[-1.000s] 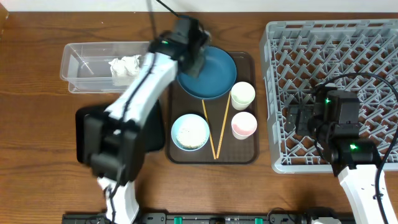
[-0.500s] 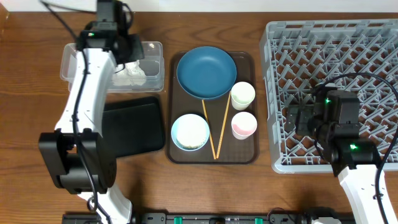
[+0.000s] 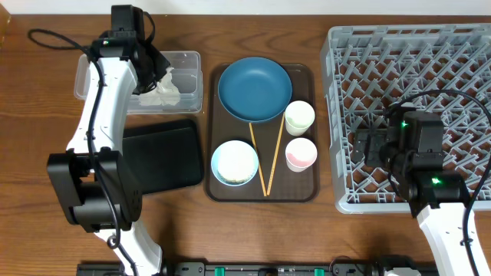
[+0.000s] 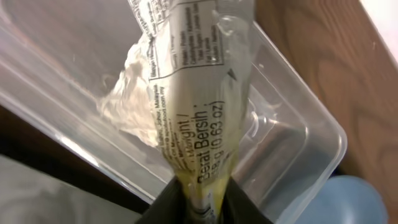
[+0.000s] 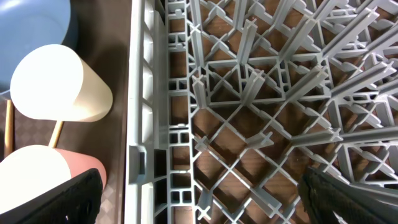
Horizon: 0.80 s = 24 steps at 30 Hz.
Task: Sort waste into correct bins and load items into the dishwasher rack
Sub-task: 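Carry the wrapper left and release it into the clear bin, then grasp the rim of the light-blue rice bowl with the left gripper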
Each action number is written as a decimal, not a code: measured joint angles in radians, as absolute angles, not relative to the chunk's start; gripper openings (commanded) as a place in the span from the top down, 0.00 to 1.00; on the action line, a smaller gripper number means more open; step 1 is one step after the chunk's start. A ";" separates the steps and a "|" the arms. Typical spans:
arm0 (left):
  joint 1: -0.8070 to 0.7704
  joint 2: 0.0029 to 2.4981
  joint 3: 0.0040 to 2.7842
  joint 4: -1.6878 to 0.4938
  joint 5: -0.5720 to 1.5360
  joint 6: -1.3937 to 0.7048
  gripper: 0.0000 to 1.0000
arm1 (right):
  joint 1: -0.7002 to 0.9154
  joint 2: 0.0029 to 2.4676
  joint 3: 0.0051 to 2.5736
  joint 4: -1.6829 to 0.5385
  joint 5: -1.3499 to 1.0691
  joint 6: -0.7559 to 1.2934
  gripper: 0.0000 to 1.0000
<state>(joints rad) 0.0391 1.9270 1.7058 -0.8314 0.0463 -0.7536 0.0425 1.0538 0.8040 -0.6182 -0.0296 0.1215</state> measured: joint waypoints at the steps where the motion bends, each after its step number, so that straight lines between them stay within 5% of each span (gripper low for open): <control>1: 0.039 1.927 1.706 -0.831 0.046 -0.778 0.64 | 0.043 1.054 0.804 -0.618 -0.030 0.121 0.01; 3: 0.039 1.927 1.706 -0.830 0.048 -0.826 0.49 | 0.043 1.054 0.804 -0.618 -0.030 0.121 0.01; 6: 0.039 1.927 1.706 -0.829 0.049 -0.871 0.43 | 0.043 1.054 0.804 -0.618 -0.030 0.121 0.01; 13: 0.038 1.927 1.706 -0.823 0.051 -0.876 0.39 | 0.043 1.054 0.804 -0.618 -0.030 0.121 0.01; 24: -0.054 1.895 1.705 -0.916 0.075 -0.606 0.27 | 0.043 1.054 0.804 -0.618 -0.030 0.121 0.01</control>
<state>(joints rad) -0.0536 1.8946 1.7054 -0.9161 0.0750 -0.6060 0.0425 1.0538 0.8040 -0.6178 -0.0296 0.1215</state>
